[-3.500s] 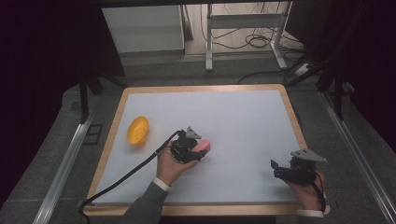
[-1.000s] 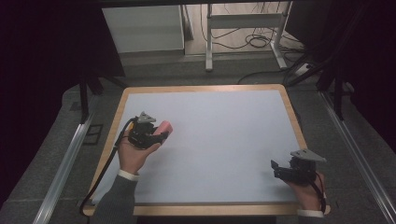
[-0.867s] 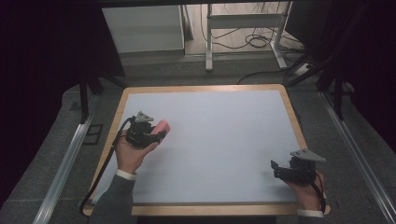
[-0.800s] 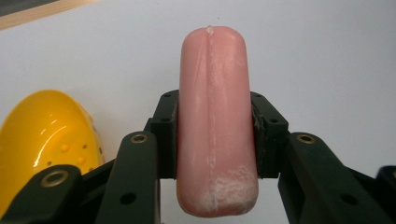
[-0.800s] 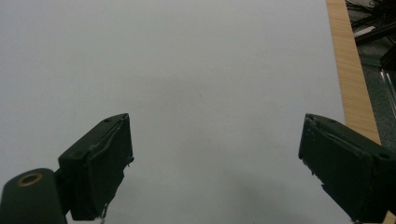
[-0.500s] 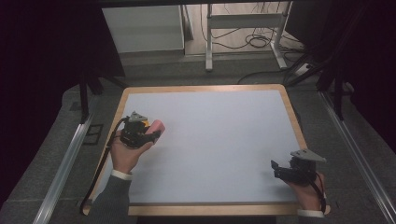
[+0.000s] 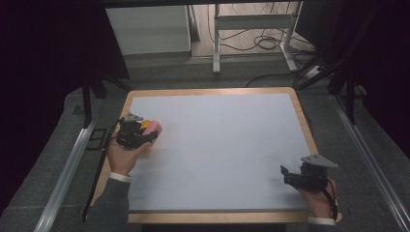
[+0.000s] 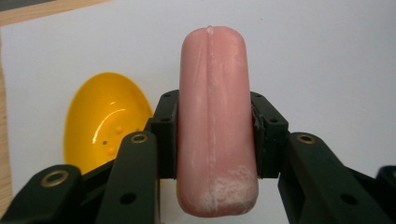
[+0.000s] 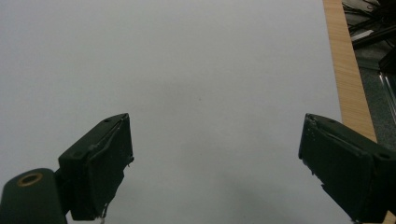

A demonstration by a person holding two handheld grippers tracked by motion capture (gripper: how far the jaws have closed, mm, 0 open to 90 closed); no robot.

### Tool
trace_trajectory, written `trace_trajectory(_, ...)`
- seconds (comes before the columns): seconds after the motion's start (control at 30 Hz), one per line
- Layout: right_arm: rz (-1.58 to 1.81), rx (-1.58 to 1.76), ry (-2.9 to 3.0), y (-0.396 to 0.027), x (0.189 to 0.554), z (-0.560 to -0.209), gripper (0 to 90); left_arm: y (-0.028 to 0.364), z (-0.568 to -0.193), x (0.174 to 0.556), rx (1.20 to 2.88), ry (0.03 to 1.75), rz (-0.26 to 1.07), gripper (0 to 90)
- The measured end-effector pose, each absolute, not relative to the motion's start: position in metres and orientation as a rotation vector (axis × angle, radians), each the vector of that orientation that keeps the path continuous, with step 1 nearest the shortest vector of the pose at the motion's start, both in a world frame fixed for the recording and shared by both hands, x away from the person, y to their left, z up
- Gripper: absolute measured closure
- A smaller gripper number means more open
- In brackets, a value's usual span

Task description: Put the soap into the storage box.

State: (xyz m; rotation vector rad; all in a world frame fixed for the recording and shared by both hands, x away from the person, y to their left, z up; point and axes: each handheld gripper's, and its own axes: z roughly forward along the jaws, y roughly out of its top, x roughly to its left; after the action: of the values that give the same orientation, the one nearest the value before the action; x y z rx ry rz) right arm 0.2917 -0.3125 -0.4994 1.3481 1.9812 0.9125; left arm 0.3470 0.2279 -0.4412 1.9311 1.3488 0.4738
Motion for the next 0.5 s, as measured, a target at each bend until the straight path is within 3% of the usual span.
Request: trace_trajectory(0.5,0.900,1.354,1.984,-0.312,0.293,-0.501,9.5,0.249,-0.442,0.354,1.887,1.406,0.493,60.4)
